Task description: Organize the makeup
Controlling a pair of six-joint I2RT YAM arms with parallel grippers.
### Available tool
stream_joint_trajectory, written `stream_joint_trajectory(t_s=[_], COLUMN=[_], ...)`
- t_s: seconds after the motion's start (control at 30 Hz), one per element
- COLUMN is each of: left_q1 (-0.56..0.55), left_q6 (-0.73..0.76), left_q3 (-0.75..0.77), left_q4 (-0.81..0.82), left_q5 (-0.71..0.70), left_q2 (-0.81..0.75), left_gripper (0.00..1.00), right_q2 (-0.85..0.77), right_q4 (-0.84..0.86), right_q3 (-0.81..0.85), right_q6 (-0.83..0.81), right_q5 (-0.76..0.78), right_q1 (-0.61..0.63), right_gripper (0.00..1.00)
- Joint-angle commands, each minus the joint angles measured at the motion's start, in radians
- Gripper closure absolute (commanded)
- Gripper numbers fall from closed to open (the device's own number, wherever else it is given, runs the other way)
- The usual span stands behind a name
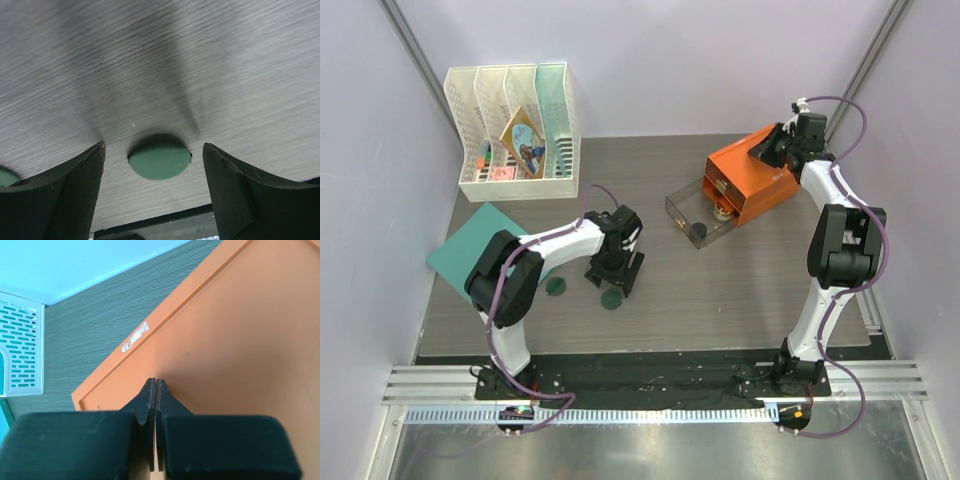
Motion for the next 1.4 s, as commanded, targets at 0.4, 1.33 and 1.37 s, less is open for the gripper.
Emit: stream_joint_trajectory(t_s=[0.4, 1.33, 1.37], left_q1=[-0.014, -0.024, -0.024], left_q6=[-0.012, -0.237, -0.251], left_q3=[-0.005, 0.890, 0.926], left_q4=[-0.031, 0.177, 0.190], left_q5=[0.096, 0.294, 0.305], left_q2=[0.097, 0.421, 0.454], left_gripper=[0.71, 1.00, 1.00], right_q2=[0.227, 0.230, 0.230], right_q4=[-0.444, -0.441, -0.441], right_q3=[-0.146, -0.143, -0.145], right_q6=[-0.073, -0.072, -0.072], right_q5=[0.147, 0.144, 0.144], right_q1=[0.012, 0.012, 0.012], right_gripper=[0.99, 0.99, 0.99])
